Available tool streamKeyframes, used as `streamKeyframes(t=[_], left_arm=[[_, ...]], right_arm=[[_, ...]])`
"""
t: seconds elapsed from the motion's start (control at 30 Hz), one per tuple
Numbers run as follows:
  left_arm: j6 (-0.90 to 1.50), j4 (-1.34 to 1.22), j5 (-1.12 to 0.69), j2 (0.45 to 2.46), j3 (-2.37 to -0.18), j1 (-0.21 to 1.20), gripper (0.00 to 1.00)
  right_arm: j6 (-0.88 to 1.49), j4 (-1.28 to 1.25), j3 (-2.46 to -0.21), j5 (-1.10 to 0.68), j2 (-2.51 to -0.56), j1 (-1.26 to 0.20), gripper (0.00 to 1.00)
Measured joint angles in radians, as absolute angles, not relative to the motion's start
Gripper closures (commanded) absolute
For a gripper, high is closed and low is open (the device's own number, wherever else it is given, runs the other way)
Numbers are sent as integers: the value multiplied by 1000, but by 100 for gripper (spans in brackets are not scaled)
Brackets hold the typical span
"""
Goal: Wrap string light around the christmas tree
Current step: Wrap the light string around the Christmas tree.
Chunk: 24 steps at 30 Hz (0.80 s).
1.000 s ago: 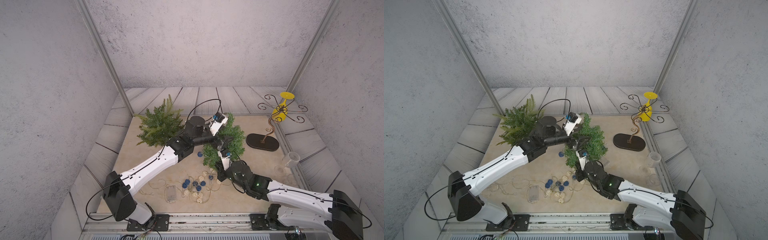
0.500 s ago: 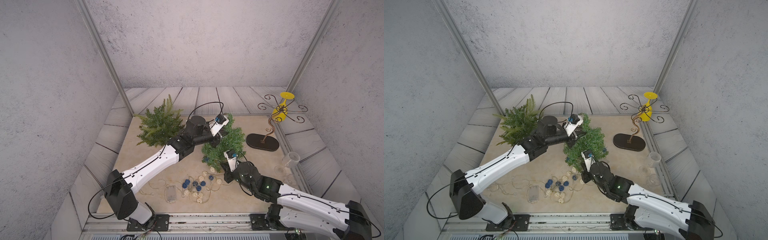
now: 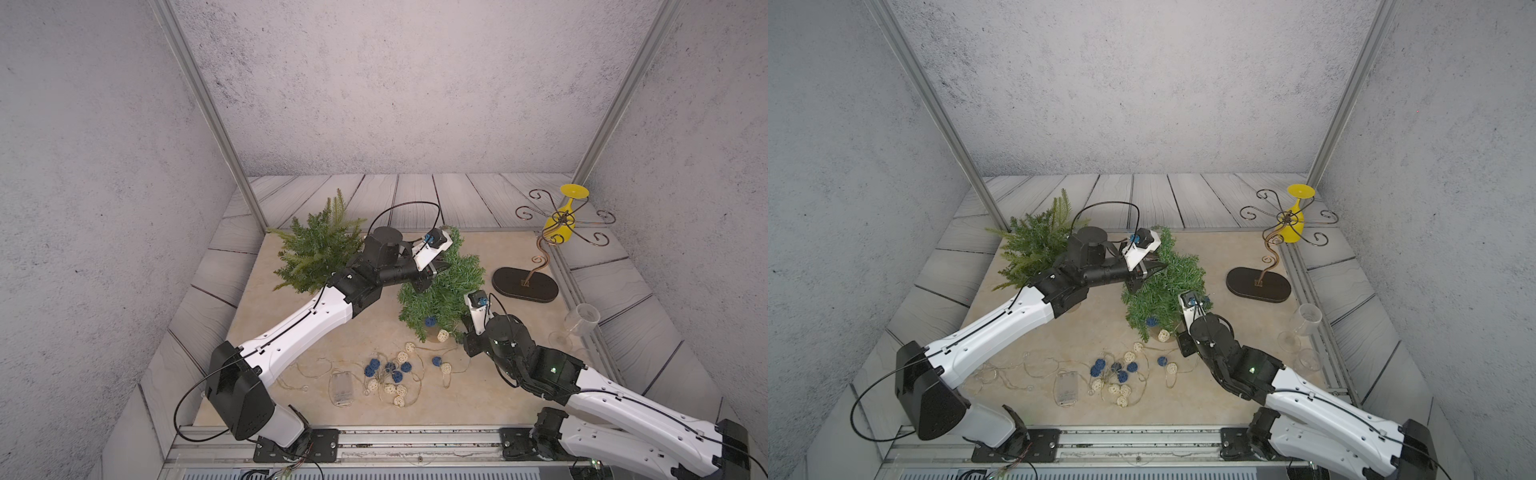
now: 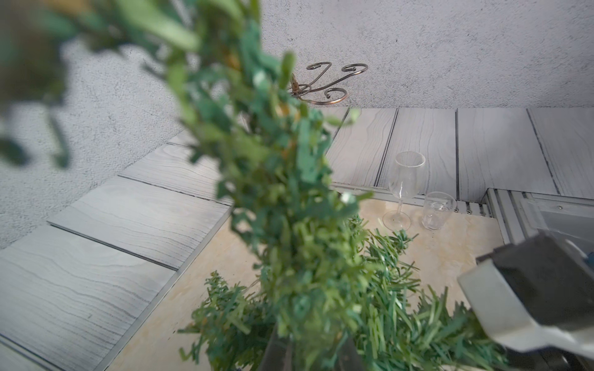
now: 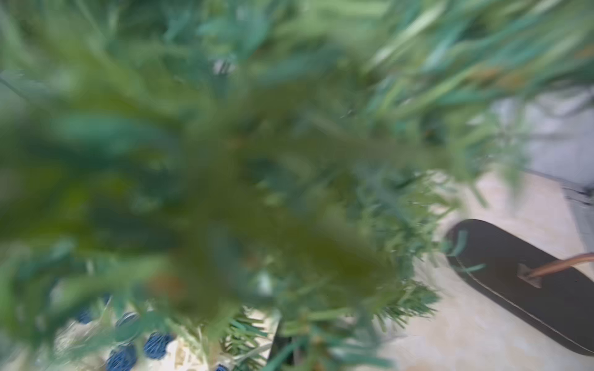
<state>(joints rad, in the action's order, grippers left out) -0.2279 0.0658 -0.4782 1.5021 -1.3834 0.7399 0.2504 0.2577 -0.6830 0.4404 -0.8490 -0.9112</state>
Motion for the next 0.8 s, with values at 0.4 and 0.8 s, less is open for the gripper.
streamKeyframes(t=[0.4, 0.8], left_arm=[[-241, 64, -548, 1503, -1380, 722, 100], [-227, 33, -566, 1534, -1393, 716, 68]], right_arm=[[200, 277, -715, 443, -908, -822, 100], [225, 252, -714, 279, -863, -727, 100]])
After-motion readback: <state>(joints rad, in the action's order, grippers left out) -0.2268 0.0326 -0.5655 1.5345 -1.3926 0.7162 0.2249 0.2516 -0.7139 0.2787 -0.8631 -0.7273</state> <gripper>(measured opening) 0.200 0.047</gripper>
